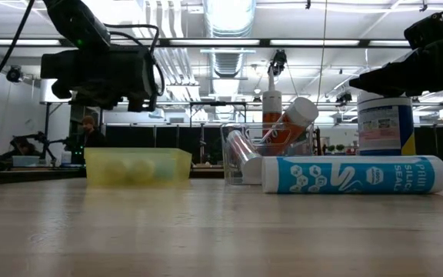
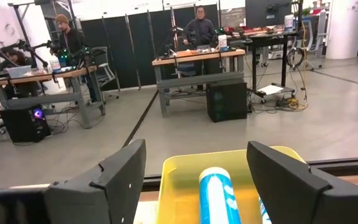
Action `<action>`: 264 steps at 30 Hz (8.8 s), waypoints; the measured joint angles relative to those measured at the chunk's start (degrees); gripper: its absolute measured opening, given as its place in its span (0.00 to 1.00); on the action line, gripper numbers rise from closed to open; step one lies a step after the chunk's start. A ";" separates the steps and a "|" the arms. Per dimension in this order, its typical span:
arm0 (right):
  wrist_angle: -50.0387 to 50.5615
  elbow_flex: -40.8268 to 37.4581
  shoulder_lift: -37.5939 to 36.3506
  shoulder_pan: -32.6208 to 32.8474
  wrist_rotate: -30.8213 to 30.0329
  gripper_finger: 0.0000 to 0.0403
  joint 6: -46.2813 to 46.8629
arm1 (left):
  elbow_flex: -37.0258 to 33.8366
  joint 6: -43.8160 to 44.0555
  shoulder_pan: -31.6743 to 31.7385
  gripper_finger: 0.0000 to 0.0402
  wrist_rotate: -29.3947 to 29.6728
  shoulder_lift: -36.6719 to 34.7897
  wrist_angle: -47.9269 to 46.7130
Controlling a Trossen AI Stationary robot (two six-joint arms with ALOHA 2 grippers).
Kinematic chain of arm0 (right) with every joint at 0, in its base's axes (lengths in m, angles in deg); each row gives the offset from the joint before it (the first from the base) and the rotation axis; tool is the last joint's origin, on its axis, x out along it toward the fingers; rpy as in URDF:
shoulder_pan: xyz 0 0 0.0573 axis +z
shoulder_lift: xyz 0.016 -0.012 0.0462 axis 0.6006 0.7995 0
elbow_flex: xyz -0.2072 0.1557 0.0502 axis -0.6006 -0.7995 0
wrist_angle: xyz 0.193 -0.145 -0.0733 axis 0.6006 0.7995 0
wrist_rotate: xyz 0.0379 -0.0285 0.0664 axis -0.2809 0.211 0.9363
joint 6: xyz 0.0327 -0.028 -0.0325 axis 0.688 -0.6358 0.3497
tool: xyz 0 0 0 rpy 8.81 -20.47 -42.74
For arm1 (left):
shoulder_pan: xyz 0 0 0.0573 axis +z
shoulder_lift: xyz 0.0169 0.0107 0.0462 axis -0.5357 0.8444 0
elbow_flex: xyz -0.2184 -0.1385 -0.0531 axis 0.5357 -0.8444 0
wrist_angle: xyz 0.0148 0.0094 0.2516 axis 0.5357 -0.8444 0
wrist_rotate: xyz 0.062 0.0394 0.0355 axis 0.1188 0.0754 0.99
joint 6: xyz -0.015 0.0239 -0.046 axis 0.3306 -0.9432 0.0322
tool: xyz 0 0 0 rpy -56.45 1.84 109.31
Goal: Pick & place silicon tubes, Sealant and Lysol wipes
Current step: Put the blue sealant into the yellow bin, then return to Home Position
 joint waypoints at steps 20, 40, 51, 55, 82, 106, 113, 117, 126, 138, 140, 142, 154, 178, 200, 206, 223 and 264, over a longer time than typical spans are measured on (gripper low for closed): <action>0.00 0.00 0.00 0.00 0.02 0.79 0.00 | -3.63 -83.85 -3.42 0.58 -61.13 1.42 92.56; -0.01 0.00 0.00 0.00 0.01 0.79 0.00 | 21.23 -88.98 -8.63 0.50 -70.10 10.02 49.15; -0.01 0.00 0.00 0.00 0.02 0.79 0.00 | 38.88 -88.39 -9.27 0.50 -74.48 25.46 34.14; -0.01 0.00 0.02 0.00 0.02 0.79 0.00 | 45.10 -88.15 -8.77 0.50 -80.06 32.59 29.16; 0.00 0.00 0.02 0.00 0.02 0.79 0.00 | 68.88 -83.22 -7.49 0.56 -87.32 52.96 12.98; 0.00 0.00 0.02 0.00 0.02 0.79 0.00 | 68.37 -97.11 -12.27 0.52 -90.69 48.53 7.37; -0.02 0.00 0.00 -0.02 0.02 0.79 0.00 | 68.04 -99.44 -16.38 0.52 -82.20 44.67 3.28; 0.00 -0.01 0.00 -0.02 0.02 0.79 0.00 | 67.90 -102.02 -19.72 0.52 -66.33 41.99 2.36; 0.00 0.00 0.02 -0.02 0.02 0.79 0.00 | 62.47 -93.19 -23.60 0.52 -32.44 31.81 0.34; 0.00 -0.01 0.02 -0.02 0.02 0.79 0.00 | 37.68 -75.21 -23.86 0.52 -3.39 11.91 -0.10; 0.00 0.00 0.02 -0.02 0.02 0.79 0.00 | 33.97 -70.10 -23.44 0.52 -1.54 8.28 0.08; 0.00 0.00 0.02 -0.02 0.01 0.79 0.00 | 30.63 -64.31 -23.01 0.52 -0.88 4.62 0.48; 0.00 0.00 0.01 -0.01 0.02 0.79 0.00 | 12.13 -41.26 -18.97 0.52 -0.05 -11.77 2.48; 0.00 0.00 0.02 -0.02 0.02 0.79 0.00 | -5.31 -24.67 -5.46 0.52 -7.68 -17.66 14.29; 0.00 0.00 0.00 -0.02 0.02 0.79 0.00 | -5.57 -32.00 -1.86 0.52 -15.49 -17.02 19.16; 0.00 0.00 0.00 -0.02 0.02 0.79 0.00 | -5.57 -30.93 -1.77 0.52 -13.56 -16.53 19.34; 0.00 0.00 0.00 0.00 0.02 0.79 0.00 | -5.57 -30.60 -0.94 0.89 -14.96 -16.59 19.61; 0.00 0.00 0.00 -0.02 0.00 0.79 0.00 | 7.62 -66.96 -8.39 0.90 -21.27 -16.76 19.40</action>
